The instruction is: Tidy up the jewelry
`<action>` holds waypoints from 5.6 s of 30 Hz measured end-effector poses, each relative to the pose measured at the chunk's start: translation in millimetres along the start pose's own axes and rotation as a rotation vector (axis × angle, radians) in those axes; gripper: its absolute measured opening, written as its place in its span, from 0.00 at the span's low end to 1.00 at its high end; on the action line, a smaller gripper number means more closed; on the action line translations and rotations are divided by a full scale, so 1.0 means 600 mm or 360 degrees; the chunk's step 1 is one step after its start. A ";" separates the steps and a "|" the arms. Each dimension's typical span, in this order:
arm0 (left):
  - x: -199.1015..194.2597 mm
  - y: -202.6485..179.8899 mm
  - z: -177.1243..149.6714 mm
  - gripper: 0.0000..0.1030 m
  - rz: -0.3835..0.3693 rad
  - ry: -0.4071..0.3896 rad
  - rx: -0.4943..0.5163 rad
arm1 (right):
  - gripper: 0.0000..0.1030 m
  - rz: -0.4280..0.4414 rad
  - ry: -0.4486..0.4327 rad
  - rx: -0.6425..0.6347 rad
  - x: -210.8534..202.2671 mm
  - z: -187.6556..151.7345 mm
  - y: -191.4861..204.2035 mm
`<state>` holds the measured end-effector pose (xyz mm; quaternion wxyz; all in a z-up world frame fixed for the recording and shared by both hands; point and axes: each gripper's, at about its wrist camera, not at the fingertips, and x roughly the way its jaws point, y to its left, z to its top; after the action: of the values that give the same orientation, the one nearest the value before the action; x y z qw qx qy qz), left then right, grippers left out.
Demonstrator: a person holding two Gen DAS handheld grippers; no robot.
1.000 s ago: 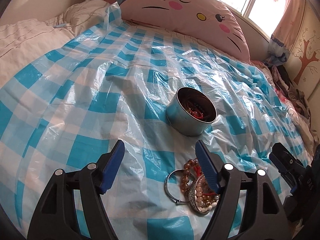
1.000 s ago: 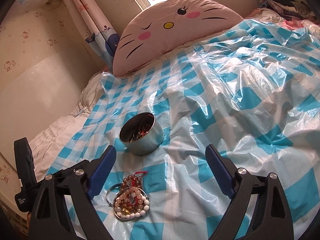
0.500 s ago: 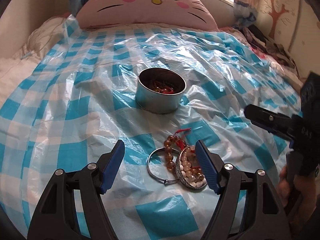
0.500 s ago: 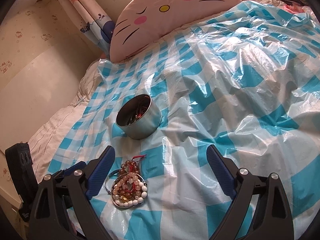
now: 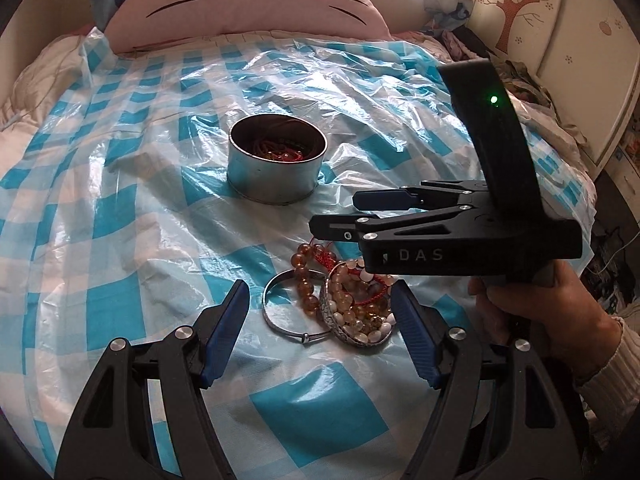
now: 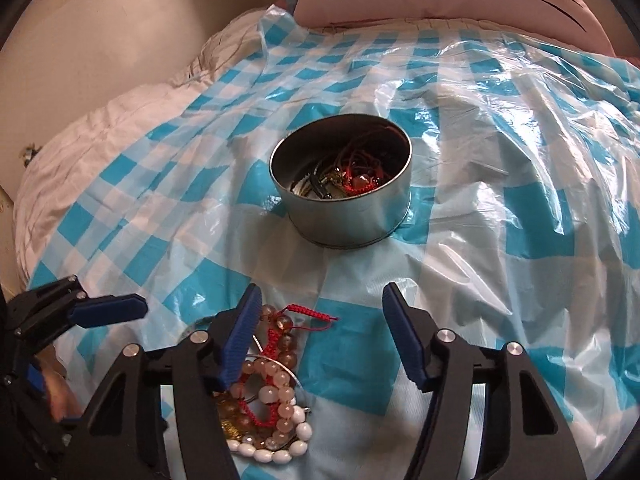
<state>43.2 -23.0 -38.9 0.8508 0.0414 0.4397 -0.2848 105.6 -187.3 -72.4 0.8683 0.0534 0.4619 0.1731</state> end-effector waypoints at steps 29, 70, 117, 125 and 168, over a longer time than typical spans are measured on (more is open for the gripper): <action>0.053 -0.037 0.022 0.66 -0.0072 0.0077 0.0062 | 0.60 -0.0440 -0.0014 0.0122 -0.037 -0.055 -0.085; 0.019 0.119 0.037 0.08 -0.0238 -0.0041 -0.0570 | 0.58 -0.0461 -0.0037 -0.0214 -0.014 -0.043 -0.031; -0.001 0.110 0.042 0.08 -0.0266 -0.0113 -0.0540 | 0.05 0.0396 -0.0327 0.0497 -0.120 -0.067 -0.073; -0.015 0.102 0.045 0.08 -0.0282 -0.0187 -0.0521 | 0.05 0.0633 -0.0576 0.0553 -0.166 -0.063 -0.065; 0.040 0.076 0.149 0.08 -0.0043 -0.0380 -0.0493 | 0.05 0.0625 -0.0787 0.0664 -0.096 0.068 -0.098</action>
<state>142.5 -24.1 -11.0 0.8891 -0.1301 0.3749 -0.2280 124.1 -259.5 -19.2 0.8743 0.3569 0.2445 0.2202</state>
